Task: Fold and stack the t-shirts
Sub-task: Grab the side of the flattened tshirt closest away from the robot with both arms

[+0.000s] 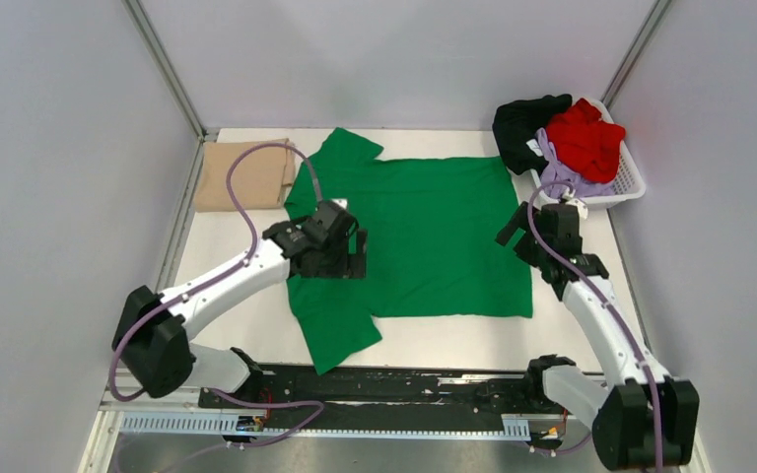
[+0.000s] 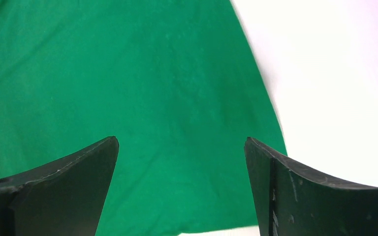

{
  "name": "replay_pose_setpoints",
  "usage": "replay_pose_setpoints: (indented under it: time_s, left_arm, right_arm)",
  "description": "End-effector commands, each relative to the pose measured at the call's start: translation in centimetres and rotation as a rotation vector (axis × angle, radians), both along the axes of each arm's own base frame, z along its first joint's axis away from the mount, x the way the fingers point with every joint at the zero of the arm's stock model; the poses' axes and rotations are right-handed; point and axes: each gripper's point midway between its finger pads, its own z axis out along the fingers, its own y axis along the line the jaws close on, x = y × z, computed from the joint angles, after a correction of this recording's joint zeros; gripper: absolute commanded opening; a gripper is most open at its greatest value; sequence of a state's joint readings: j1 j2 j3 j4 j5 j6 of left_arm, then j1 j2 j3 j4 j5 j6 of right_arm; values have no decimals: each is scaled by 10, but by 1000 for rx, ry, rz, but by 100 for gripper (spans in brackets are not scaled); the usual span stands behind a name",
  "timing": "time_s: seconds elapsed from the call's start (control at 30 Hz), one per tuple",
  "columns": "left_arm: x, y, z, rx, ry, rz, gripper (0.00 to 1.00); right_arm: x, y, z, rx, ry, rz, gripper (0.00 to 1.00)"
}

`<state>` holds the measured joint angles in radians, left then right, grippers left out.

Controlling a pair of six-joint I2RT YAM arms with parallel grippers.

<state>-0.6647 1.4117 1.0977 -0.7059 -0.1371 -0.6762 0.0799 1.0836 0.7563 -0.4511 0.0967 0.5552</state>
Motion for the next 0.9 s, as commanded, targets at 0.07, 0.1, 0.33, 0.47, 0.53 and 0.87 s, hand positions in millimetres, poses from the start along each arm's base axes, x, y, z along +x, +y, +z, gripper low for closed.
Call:
replay_pose_setpoints:
  time_s: [0.07, 0.1, 0.33, 0.47, 0.53, 0.87]
  left_arm:
    - [-114, 35, -38, 171, 167, -34, 100]
    - [-132, 32, -44, 177, 190, -57, 100]
    - [-198, 40, -69, 182, 283, -122, 92]
    - [-207, 47, -82, 211, 322, -121, 80]
    - [-204, 46, -84, 222, 311, -128, 76]
    - [-209, 38, -104, 245, 360, -182, 64]
  right_arm:
    - [-22, -14, 19, 25, -148, -117, 100]
    - [-24, -15, 18, 24, -155, -116, 100]
    - [-33, -17, 13, 7, -155, -112, 100]
    - [-33, -20, 11, -6, -147, -119, 100]
    - [-33, -21, 8, -12, -138, -118, 100]
    - [-34, -26, 1, -29, -114, -142, 100]
